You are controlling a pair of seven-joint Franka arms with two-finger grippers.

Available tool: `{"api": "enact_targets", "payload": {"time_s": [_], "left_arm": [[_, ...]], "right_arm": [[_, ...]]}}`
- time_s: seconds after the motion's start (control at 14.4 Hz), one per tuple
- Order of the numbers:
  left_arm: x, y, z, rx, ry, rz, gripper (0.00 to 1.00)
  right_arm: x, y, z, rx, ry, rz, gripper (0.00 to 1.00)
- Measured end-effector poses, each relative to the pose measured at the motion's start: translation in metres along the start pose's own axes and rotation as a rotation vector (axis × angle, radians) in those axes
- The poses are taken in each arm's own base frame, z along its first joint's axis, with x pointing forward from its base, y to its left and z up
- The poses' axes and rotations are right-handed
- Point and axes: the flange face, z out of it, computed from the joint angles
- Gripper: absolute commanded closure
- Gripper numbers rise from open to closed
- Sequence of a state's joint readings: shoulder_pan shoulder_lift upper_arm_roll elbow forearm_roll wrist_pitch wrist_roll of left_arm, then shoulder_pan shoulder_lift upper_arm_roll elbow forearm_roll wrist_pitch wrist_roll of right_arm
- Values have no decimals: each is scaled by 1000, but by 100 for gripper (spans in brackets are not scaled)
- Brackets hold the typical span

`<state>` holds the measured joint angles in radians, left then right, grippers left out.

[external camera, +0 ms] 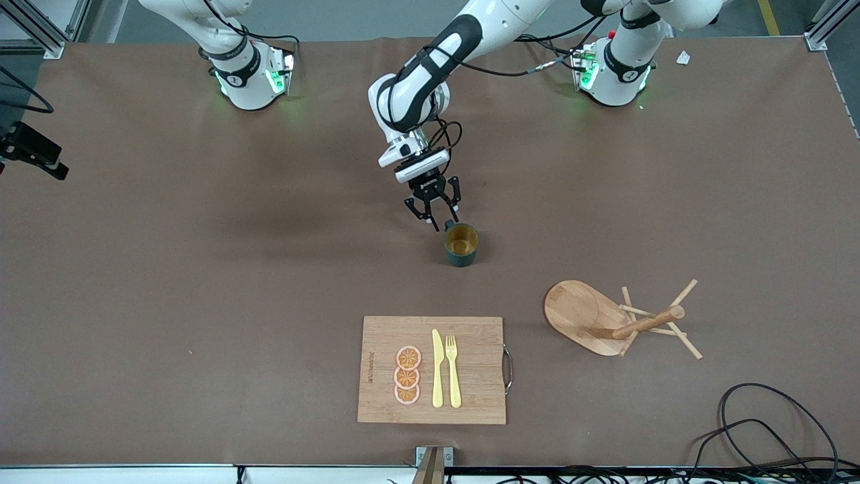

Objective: Pass cup and hang on rack
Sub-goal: 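Lower the left gripper and grasp the mug handle, then lift the mug with the left gripper toward the wooden rack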

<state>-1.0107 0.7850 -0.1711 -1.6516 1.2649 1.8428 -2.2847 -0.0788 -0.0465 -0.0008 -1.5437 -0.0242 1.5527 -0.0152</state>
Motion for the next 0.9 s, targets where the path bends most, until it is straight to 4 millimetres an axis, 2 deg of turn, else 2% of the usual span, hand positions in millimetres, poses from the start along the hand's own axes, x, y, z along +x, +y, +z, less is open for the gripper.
{"api": "enact_targets", "payload": {"time_s": [0.14,0.42,0.55,0.76,0.9], "left_arm": [[-5,0,3,4,-2,5,60],[-4,0,8,10,-3,1,73],[-3,1,9,11,-3,-2,97],[2,7,10,4,-11,-18,99],[15,14,13,-1,-18,-43,100]], "right_arm": [[-1,6,0,0,-4,10,0],[0,9,0,-1,2,16,0],[1,9,0,-1,7,16,0],[1,9,-1,-1,8,16,0],[1,9,-1,-1,9,16,0]]}}
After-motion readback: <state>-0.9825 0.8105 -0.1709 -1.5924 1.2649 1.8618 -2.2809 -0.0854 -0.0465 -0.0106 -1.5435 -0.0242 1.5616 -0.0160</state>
